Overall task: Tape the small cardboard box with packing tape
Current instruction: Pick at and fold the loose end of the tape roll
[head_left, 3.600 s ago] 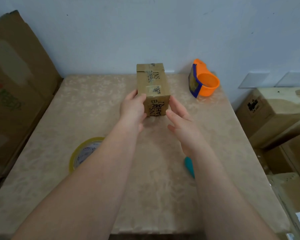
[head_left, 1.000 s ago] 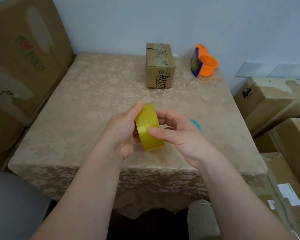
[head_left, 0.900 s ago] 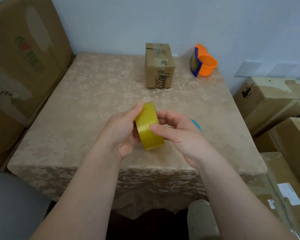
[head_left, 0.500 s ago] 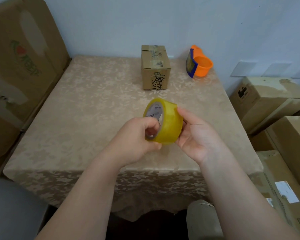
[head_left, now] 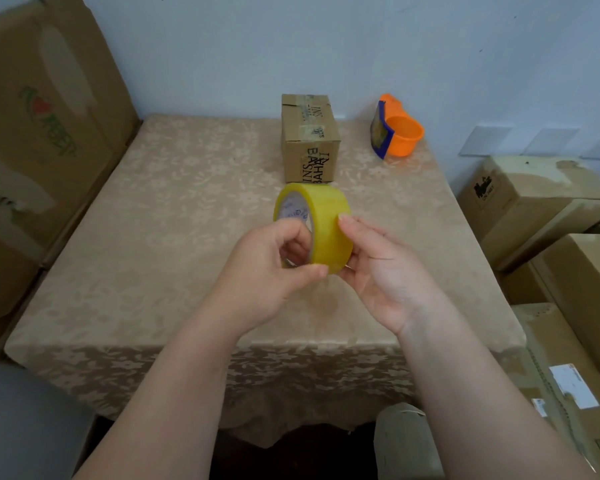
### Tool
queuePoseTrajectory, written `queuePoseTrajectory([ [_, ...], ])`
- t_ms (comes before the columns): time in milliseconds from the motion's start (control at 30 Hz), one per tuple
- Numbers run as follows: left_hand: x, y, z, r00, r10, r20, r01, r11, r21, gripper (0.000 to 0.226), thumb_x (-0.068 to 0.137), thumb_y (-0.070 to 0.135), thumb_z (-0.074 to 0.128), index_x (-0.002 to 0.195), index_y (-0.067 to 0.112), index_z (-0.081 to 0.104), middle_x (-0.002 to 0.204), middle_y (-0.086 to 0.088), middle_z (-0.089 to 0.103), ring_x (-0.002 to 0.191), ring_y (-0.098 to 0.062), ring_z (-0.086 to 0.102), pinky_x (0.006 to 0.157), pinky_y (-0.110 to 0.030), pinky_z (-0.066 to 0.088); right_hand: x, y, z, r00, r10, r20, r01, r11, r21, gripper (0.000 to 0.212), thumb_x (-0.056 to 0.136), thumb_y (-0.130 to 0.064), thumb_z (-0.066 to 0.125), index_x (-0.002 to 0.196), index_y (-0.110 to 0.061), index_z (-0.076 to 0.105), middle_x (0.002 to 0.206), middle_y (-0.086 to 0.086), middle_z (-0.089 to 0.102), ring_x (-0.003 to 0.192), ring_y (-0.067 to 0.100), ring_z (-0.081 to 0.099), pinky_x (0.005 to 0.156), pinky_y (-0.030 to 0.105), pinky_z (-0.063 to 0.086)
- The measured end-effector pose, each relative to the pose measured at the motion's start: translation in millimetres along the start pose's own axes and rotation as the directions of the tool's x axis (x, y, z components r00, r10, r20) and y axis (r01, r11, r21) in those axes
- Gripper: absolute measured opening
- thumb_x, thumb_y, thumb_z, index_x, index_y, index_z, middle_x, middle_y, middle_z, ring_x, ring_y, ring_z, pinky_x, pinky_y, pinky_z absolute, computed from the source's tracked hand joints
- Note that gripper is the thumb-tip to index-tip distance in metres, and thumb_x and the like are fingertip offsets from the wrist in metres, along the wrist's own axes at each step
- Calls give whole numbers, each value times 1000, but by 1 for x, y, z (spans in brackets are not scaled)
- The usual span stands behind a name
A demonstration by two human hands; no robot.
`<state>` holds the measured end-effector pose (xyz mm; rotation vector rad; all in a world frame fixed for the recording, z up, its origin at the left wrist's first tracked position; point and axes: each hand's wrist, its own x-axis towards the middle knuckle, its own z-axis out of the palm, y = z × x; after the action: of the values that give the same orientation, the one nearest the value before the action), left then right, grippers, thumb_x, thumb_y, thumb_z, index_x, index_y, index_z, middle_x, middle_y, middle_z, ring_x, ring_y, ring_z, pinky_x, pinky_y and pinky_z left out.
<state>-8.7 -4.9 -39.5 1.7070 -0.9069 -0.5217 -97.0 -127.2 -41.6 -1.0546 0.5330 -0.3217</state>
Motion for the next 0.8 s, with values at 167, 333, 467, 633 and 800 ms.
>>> queuePoseTrajectory([
  [167,-3,-3,0,996,54,77,-78,932,354,28,66,5,78,65,19,53,70,8,55,58,2,46,57,-16,37,1,-2,-2,997,42,-63,-41,999,12,33,91,-25,53,109,-1,67,105,20,71,93,28,67,90,44,51],
  [333,-4,-3,1,989,120,85,-147,831,537,19,64,3,73,73,12,58,76,3,59,70,-4,50,62,-15,37,2,-1,-6,998,65,-27,-63,995,79,25,94,-25,51,96,-9,70,91,11,76,82,22,72,80,39,57],
  [467,-5,1,6,998,67,21,-70,933,352,21,66,14,77,70,21,58,71,11,59,67,-4,54,58,-9,37,-1,-5,-2,999,44,-24,-42,994,103,32,92,-21,51,108,2,66,104,23,71,95,32,69,87,46,55],
  [633,-2,4,7,995,-26,-91,26,1000,1,16,64,26,73,70,20,59,64,9,58,60,-6,53,58,-22,45,-4,-3,2,1000,21,-17,-20,996,81,38,93,-10,47,124,13,52,125,38,53,122,51,48,105,60,37],
  [800,-1,6,4,989,-111,-93,97,985,-145,21,71,6,77,76,17,60,65,5,62,58,-6,57,58,-20,47,-3,-1,1,999,-37,7,37,999,-34,30,95,-7,43,118,2,60,113,25,66,103,31,60,94,39,49],
])
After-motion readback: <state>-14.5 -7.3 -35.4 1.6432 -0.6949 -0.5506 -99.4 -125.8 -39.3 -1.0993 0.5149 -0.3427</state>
